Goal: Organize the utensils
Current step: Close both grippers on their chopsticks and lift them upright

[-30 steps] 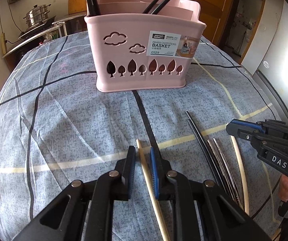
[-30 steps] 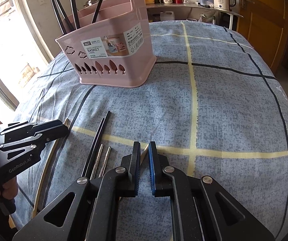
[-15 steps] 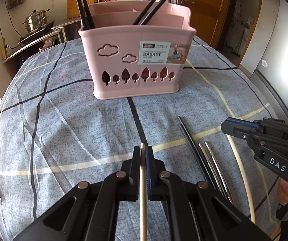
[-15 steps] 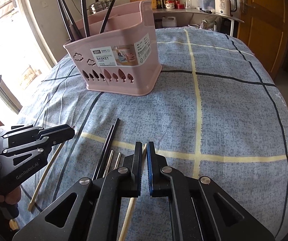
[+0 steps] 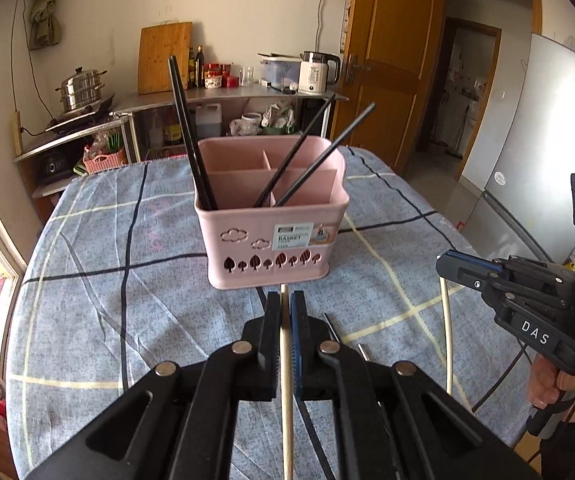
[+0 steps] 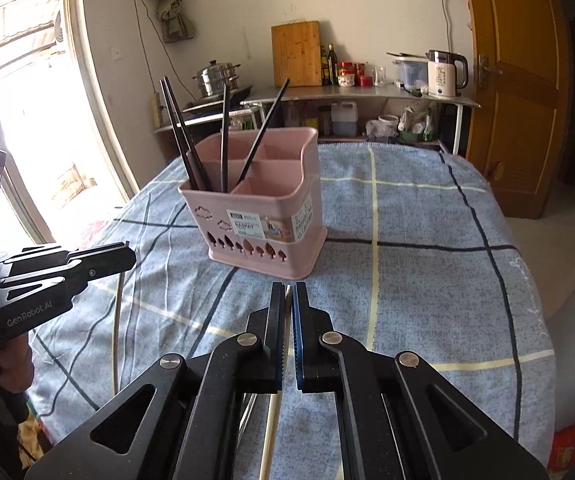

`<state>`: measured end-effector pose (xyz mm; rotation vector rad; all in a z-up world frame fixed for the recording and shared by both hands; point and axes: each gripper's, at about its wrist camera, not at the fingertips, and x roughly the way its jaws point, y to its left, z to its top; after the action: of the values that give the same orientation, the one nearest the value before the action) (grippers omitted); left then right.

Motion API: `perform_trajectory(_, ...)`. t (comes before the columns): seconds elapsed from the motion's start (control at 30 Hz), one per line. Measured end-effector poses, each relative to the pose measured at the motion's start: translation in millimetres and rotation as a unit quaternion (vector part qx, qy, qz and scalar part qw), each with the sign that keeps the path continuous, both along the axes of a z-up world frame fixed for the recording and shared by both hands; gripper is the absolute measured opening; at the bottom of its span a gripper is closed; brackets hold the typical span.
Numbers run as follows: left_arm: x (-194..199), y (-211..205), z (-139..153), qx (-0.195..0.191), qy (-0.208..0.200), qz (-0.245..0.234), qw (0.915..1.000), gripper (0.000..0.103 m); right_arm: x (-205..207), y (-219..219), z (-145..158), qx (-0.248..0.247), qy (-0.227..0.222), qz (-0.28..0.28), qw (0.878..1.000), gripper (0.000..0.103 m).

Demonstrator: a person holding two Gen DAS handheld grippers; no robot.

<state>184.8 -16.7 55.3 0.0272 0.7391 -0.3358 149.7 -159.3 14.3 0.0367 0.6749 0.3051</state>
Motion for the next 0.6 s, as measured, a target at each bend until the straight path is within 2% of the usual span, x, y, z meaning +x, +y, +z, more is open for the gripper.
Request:
perform_trajectory(0.23, -4.0, 7.3, 27.0, -0.012, -0.037, 0.003, 0.9992, 0.005, -16.6, -7.3, 37.7, 0.002, -0.061, -0.009, 0.998, 0.003)
perform_trajectory(0.6, -14.8, 12.0, 39.8, -0.024, -0.055, 0.000, 0.9982, 0.005, -26.2, -11.3, 48.6, 0.006, -0.074, -0.010, 0.997, 0.003)
